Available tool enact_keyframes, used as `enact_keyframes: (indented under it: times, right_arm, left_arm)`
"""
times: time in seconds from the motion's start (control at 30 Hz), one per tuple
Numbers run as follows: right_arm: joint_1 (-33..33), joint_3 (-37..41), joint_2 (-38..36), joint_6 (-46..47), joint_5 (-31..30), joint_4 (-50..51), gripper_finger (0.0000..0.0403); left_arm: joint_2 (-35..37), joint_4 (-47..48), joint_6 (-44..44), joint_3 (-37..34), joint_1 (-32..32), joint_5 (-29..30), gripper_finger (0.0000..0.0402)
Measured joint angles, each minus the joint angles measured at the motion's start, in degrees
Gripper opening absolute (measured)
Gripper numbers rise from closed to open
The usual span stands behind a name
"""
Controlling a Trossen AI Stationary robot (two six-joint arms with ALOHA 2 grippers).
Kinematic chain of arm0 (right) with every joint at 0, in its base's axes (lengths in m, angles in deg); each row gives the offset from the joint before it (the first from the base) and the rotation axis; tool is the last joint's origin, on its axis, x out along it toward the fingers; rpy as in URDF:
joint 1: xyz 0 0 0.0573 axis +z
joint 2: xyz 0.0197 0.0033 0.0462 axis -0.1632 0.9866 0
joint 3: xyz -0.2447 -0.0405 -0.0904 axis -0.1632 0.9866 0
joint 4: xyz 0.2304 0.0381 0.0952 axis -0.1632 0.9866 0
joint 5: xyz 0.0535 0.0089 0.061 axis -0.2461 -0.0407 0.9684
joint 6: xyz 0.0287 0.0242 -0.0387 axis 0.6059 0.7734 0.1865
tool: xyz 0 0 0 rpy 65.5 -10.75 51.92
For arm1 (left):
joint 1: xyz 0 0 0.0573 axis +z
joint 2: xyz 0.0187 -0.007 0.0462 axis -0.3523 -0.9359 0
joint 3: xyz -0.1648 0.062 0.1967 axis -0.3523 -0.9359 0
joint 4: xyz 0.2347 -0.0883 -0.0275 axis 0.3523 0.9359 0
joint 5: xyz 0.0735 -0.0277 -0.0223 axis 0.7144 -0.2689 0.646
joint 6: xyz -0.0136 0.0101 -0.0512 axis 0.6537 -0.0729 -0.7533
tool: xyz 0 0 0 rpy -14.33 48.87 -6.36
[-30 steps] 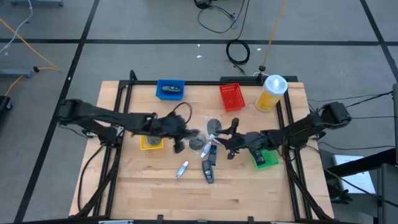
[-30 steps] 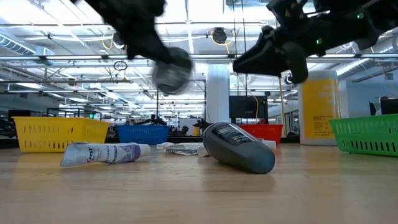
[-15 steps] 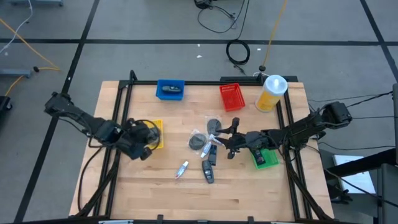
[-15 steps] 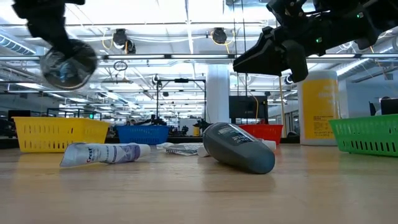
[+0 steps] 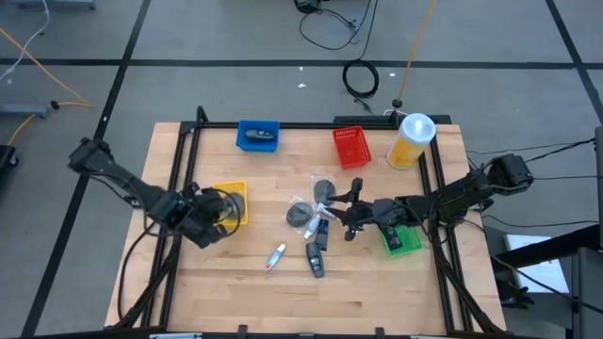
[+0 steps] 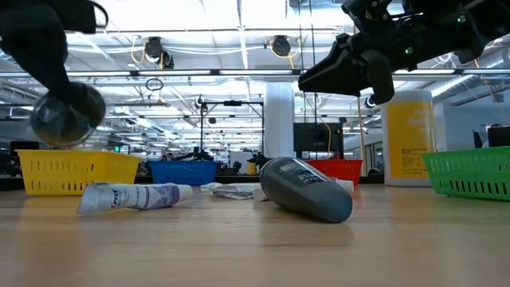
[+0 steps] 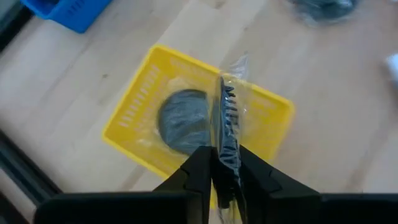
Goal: Pick & Place Travel size toiletries
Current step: Put the black hairbrush into the yellow bin
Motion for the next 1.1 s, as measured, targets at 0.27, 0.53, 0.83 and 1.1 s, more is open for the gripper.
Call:
enact_keyframes:
  times: [0.27, 0.53, 0.83, 1.1]
  right_arm:
    - [0.00, 0.00, 0.00, -0.02, 0.02, 0.02, 0.0135]
    - [0.00, 0.00, 0.00, -0.02, 0.02, 0.04, 0.0133]
    - [0.00, 0.02, 0.00, -0.02, 0.02, 0.02, 0.0131]
    - [0.00, 0.02, 0.00, 0.18, 0.02, 0.04, 0.0130]
  left_arm:
    - [1.18, -10.54, 10.50, -3.70, 6.77, -3.71, 0.0061]
    - [5.43, -15.31, 15.65, -9.17, 13.85, -8.03, 0.0062]
    - [11.60, -25.75, 23.48, -16.08, 21.64, -14.45, 0.0063]
    - [14.43, -26.01, 27.79, -16.38, 27.93, -14.49, 0.0083]
